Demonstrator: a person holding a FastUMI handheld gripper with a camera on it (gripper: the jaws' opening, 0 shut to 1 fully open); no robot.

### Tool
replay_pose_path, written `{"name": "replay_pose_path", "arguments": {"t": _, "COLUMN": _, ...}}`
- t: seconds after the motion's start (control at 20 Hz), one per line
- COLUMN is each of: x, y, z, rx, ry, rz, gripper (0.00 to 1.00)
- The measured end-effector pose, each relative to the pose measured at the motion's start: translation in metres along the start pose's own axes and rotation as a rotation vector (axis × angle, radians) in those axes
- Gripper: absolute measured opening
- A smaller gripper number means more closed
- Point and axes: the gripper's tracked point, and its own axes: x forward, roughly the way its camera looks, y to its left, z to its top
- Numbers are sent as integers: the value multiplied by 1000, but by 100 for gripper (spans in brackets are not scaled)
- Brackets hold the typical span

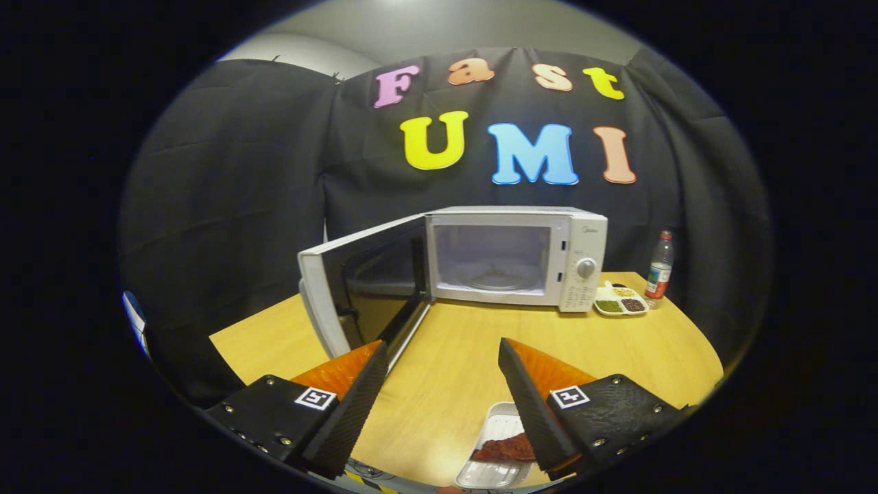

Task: Open the microwave, put the food inside, and close the microwave door.

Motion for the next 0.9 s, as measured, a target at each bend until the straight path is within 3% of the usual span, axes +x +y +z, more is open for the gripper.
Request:
{"name": "replay_pose_path", "arguments": {"t": 0.5, "x": -11, "y": -101, "z": -59, "rx": 50, "ry": 124, "rz": -214, "gripper": 98}}
{"name": "replay_pose_path", "arguments": {"t": 0.65, "x": -12, "y": -113, "z": -85, "rx": 92, "ry": 188, "rz": -237, "gripper": 98}}
{"name": "replay_pose_path", "arguments": {"t": 0.9, "x": -10, "y": -106, "z": -122, "rx": 245, "ry": 287, "rz": -207, "gripper": 98}}
